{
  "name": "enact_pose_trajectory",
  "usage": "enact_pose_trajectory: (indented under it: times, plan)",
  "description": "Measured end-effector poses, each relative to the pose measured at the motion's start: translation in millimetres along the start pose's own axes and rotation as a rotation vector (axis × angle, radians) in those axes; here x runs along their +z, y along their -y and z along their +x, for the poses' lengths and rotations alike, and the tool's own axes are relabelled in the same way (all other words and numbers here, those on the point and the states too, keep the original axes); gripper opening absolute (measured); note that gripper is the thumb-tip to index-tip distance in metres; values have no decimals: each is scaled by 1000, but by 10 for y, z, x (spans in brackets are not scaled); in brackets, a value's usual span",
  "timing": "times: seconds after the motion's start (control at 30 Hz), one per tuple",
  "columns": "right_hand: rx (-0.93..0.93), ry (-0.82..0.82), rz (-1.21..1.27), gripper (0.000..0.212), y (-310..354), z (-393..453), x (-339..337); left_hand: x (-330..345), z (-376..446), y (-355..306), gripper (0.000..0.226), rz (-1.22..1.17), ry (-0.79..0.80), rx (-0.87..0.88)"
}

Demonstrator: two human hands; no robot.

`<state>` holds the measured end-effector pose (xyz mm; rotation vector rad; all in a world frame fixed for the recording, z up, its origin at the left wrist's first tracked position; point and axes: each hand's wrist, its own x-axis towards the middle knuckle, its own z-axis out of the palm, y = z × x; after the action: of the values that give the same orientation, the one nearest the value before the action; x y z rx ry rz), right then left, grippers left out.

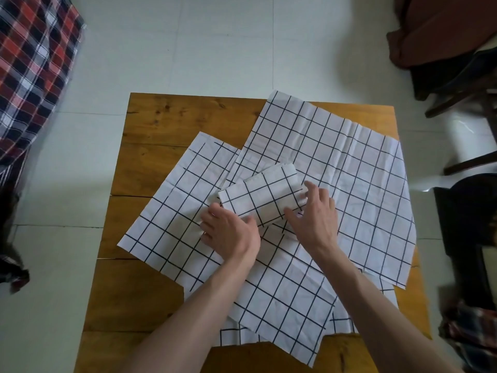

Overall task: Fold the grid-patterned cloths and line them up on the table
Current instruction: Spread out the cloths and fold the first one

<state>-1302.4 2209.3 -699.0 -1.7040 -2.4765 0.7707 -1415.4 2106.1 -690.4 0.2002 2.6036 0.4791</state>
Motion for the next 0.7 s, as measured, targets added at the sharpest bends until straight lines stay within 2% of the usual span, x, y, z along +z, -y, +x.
enact_pose_trajectory:
  times: [0.17, 0.27, 0.4, 0.5, 0.57, 0.63, 0.7]
  plan:
    - [197, 135, 205, 68, 47, 122, -49, -44, 104, -67, 47, -77, 64, -107]
    - [244, 217, 213, 63, 16, 152, -84, -34, 129, -50, 43, -116, 57, -78]
    - [247, 241, 220, 29, 16, 103, -80, -43, 79, -1, 41, -229, 16, 56]
    - [232, 238, 370, 31, -33, 28, -88, -45, 46, 49, 26, -258, 26, 92]
    - [256, 275, 563, 42, -64, -31, -110, -49, 32, 72, 11, -288, 11, 125]
    - [256, 293, 648, 48, -82, -82, -128, -74, 13, 62, 14, -345, 0, 141]
    - [206, 281, 651, 36, -75, -120, -160, -89, 11, 66, 20, -407, 21, 150]
